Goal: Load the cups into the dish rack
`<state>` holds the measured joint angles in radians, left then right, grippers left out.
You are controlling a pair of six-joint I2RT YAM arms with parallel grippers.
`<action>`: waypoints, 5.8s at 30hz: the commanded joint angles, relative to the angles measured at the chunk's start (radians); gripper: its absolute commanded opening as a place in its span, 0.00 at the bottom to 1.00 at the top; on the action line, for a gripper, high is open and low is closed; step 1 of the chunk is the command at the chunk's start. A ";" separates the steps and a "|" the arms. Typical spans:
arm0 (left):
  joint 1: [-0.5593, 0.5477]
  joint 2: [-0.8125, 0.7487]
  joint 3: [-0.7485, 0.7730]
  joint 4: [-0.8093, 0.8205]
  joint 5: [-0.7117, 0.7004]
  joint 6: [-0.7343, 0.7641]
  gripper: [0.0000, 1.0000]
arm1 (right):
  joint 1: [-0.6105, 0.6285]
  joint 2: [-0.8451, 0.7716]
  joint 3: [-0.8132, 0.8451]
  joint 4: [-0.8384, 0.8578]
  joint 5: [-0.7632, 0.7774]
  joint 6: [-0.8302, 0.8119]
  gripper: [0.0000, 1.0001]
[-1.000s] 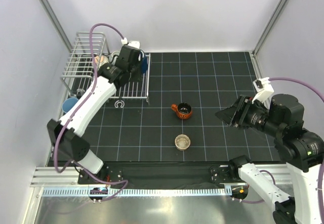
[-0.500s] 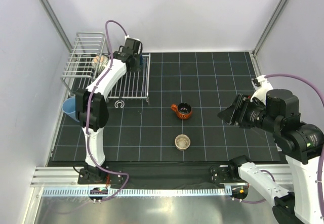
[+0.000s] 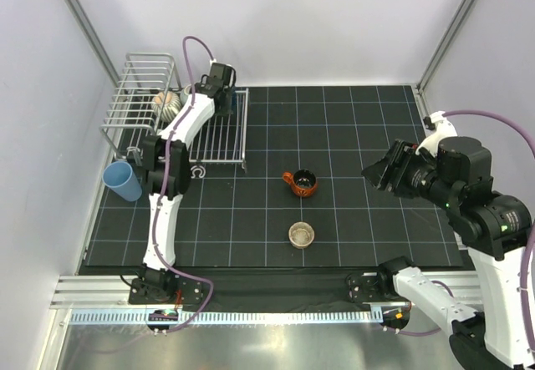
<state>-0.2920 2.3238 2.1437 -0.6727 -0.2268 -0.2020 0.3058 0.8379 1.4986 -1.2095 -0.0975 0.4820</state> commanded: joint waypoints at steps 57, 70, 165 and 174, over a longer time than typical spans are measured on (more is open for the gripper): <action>-0.113 -1.233 -0.863 0.022 0.420 -0.565 0.68 | 0.006 0.300 -0.127 0.185 -0.208 0.066 0.74; -0.111 -1.422 -0.831 -0.195 0.385 -0.589 0.89 | 0.007 0.728 -0.136 0.271 -0.111 0.161 0.74; -0.743 -1.043 -0.910 0.668 0.604 -1.634 0.53 | 0.107 -0.227 -0.609 1.119 -0.242 -0.148 0.04; -0.747 -1.049 -0.936 0.668 0.554 -1.663 0.36 | 0.105 -0.247 -0.626 1.122 -0.251 -0.149 0.04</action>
<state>-1.0348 1.2930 1.2091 -0.0437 0.3584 -1.8538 0.4065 0.6106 0.8577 -0.1886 -0.3435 0.3172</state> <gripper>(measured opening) 0.383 0.102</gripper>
